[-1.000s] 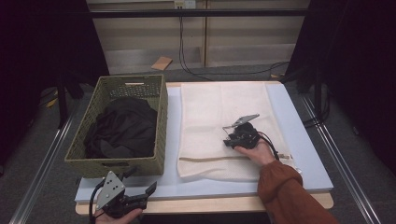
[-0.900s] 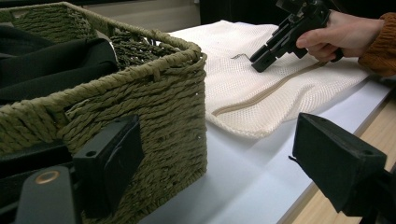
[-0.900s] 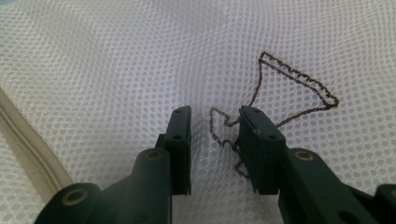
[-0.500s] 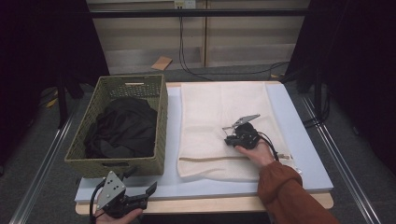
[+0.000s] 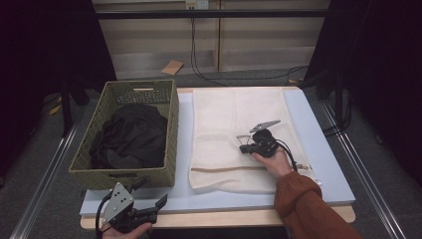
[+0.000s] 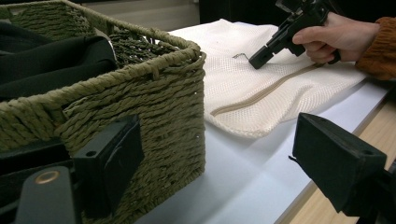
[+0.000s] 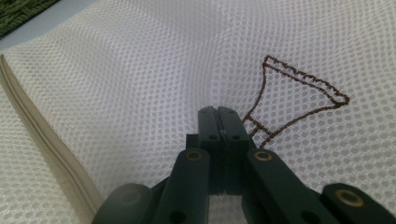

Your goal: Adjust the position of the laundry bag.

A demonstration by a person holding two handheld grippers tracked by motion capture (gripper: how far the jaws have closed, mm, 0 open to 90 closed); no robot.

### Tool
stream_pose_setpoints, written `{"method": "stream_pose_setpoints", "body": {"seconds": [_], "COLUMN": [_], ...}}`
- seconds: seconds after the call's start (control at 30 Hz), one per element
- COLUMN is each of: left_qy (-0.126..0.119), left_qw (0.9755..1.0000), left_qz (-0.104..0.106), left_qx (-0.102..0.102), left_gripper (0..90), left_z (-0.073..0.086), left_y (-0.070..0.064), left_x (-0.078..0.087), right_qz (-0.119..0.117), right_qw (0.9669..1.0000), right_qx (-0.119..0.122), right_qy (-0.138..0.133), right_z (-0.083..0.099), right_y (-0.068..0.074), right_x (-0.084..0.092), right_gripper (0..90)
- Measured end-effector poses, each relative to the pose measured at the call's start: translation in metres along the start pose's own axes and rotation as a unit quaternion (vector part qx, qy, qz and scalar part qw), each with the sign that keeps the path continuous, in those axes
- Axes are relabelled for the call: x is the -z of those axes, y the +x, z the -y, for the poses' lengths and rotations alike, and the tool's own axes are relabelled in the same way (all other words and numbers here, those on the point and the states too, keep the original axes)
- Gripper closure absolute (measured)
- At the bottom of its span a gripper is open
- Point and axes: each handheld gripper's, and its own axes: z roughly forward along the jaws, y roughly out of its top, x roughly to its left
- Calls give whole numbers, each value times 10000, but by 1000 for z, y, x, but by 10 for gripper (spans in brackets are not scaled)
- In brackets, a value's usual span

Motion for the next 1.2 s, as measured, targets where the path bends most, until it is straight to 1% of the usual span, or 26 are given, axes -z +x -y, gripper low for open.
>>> {"method": "stream_pose_setpoints", "body": {"seconds": [0.03,0.1,0.17,0.2,0.23,0.37,0.53,0.57,0.67,0.77,0.9,0.93,0.97,1.1,1.17,1.2], "left_qy": [-2,0,-3,2,-11,-10,0,-11,-3,-4,-4,-7,1,-13,-33,-33], "left_qw": [10000,10000,10000,10000,10000,10000,10000,10000,10000,10000,10000,10000,10000,9999,9999,9999], "left_qz": [-21,-26,-30,-32,-19,-25,-32,-18,-31,-36,-39,-46,-75,-126,-115,-115], "left_qx": [-19,-31,-26,-28,-11,-15,-18,-16,-23,-28,-28,-26,-37,-19,-30,-30], "left_gripper": [157,157,157,157,157,157,157,157,157,157,157,157,157,157,157,157], "left_z": [0,0,0,0,0,0,0,0,0,0,0,0,0,0,0,0], "left_y": [0,0,0,0,0,0,0,0,0,0,0,0,1,1,1,1], "left_x": [0,1,1,1,1,1,1,1,1,1,1,1,2,2,3,3], "right_qz": [-19,-24,-83,-83,-117,-225,-230,-233,-278,-271,-255,-261,-251,-259,-288,-288], "right_qw": [10000,10000,9999,9999,9998,9995,9994,9993,9989,9989,9989,9988,9985,9985,9987,9987], "right_qx": [44,19,50,-9,20,-64,-60,-89,-127,-110,-141,-161,-224,-201,-116,-116], "right_qy": [-43,-39,-107,-116,-129,-208,-232,-288,-343,-358,-371,-373,-431,-432,-405,-405], "right_z": [0,0,0,-1,-1,-1,-2,-3,-3,-4,-4,-3,-2,2,3,3], "right_y": [0,0,-1,0,-1,-4,-3,-3,-4,-4,-2,-2,-1,5,9,9], "right_x": [-1,0,1,2,3,4,6,8,9,10,10,11,12,12,12,12], "right_gripper": [897,898,899,898,898,897,898,897,896,896,896,895,895,895,895,895]}}
